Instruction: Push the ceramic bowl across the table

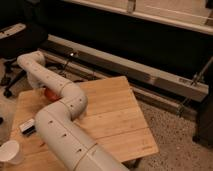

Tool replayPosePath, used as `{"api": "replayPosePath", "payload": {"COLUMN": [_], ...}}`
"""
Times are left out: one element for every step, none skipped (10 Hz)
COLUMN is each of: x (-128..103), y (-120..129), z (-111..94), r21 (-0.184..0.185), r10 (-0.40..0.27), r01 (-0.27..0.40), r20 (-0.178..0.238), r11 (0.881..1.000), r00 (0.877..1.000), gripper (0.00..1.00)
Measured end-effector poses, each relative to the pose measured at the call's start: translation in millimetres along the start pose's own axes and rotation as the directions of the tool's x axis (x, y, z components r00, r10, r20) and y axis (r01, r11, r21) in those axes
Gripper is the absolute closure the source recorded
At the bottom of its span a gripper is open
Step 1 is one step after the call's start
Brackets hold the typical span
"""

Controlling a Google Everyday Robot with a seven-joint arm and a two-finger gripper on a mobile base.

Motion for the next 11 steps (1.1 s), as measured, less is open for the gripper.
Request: {"api": "replayPosePath", "payload": {"x": [3.7,7.7,10.9,14.8,18.6,22.7,26.5,30.5,34.1,37.5,39.3], "y": [1.4,3.0,4.8,6.2,7.4,8.9,10.7,12.5,14.4,16.2,17.2], "z": [-1.3,-2.7,-3.6,-4.6,-5.4,-6.2,-6.4,-7.0,-7.3,-8.8,-10.0], "r21": [0.000,0.000,-0.001,0.000,0.002,0.004,0.004,0.007,0.009,0.014,0.018], "r10": [0.006,0.012,0.018,0.027,0.035,0.044,0.054,0.066,0.075,0.083,0.086], "r01": [-0.006,-0.012,-0.018,-0.027,-0.035,-0.044,-0.054,-0.066,-0.075,-0.083,-0.086], "r20": [0.000,-0.001,0.000,0.001,0.001,0.001,0.003,0.007,0.010,0.017,0.021], "r11": [1.000,1.000,1.000,1.000,0.999,0.999,0.999,0.998,0.997,0.996,0.996], "r00": [1.000,1.000,1.000,1.000,0.999,0.999,0.999,0.998,0.997,0.996,0.996], "gripper": [0.95,0.95,0.95,0.95,0.95,0.95,0.95,0.95,0.95,0.95,0.95]}}
